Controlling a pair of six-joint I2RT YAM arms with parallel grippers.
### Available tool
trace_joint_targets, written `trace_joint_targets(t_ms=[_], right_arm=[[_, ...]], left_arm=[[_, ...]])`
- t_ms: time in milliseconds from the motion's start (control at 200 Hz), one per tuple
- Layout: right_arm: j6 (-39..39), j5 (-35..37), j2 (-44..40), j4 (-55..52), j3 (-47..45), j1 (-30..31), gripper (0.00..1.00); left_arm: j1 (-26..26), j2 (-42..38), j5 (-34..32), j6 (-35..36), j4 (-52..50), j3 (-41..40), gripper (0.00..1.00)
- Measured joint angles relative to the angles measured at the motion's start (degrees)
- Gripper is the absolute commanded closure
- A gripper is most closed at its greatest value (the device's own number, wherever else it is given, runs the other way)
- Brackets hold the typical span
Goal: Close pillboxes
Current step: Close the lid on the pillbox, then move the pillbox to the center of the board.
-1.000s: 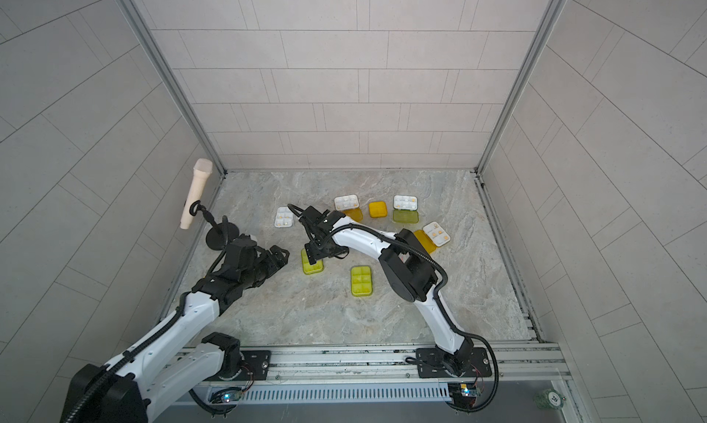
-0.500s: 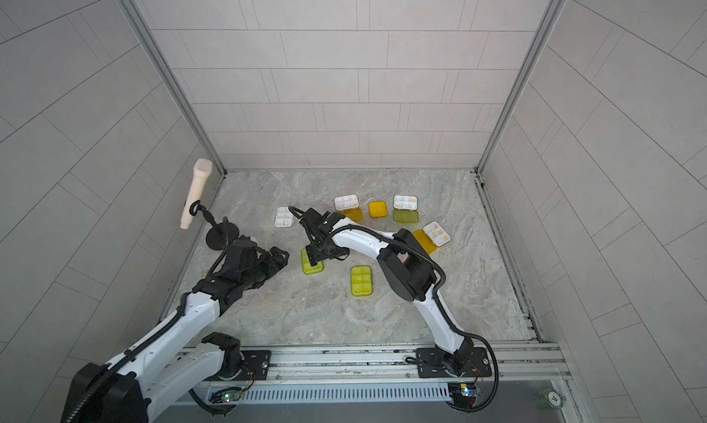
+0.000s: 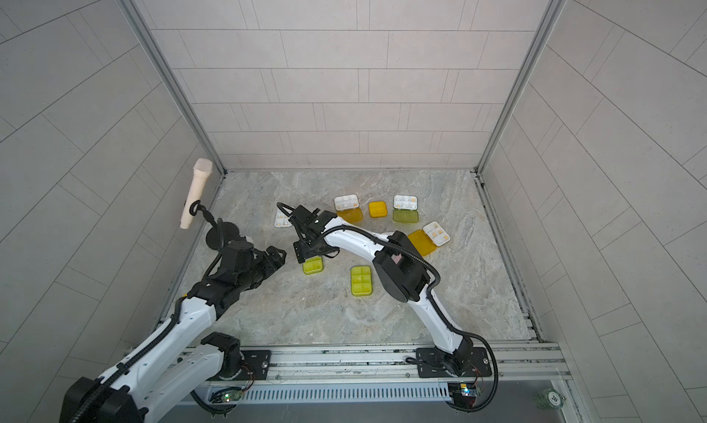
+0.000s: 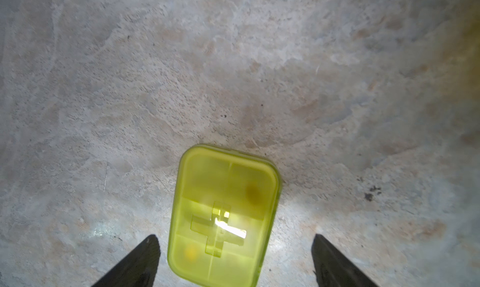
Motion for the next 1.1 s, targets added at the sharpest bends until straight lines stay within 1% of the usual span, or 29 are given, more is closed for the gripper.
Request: trace_joint_targets(t_ms=[410, 605, 791, 971, 1101], right_arm=[[0.83, 0.83, 5.20, -1.14, 4.76, 0.33, 0.07], [1.29, 1.99, 6.78, -1.88, 7.10, 0.46, 0.11], [2.45, 4.17, 6.78, -1.68, 6.78, 0.61, 0.19], [4.02, 5.57, 6.19, 0.85, 4.52, 0.63, 0.21], [5.01, 6.43, 4.46, 3.23, 1.22, 0.70, 0.22]], left_arm=[[0.39, -1.95, -0.50, -0.22, -1.46, -0.72, 0.13], [0.55, -1.95, -0.50, -0.24, -1.51, -0.72, 0.13], [0.70, -2.05, -0.48, -0.22, -1.55, -0.74, 0.13], [0.76, -2.21, -0.46, -0.22, -1.64, -0.98, 0.13], [1.01, -2.21, -0.44, -0.20, -1.68, -1.01, 0.13]])
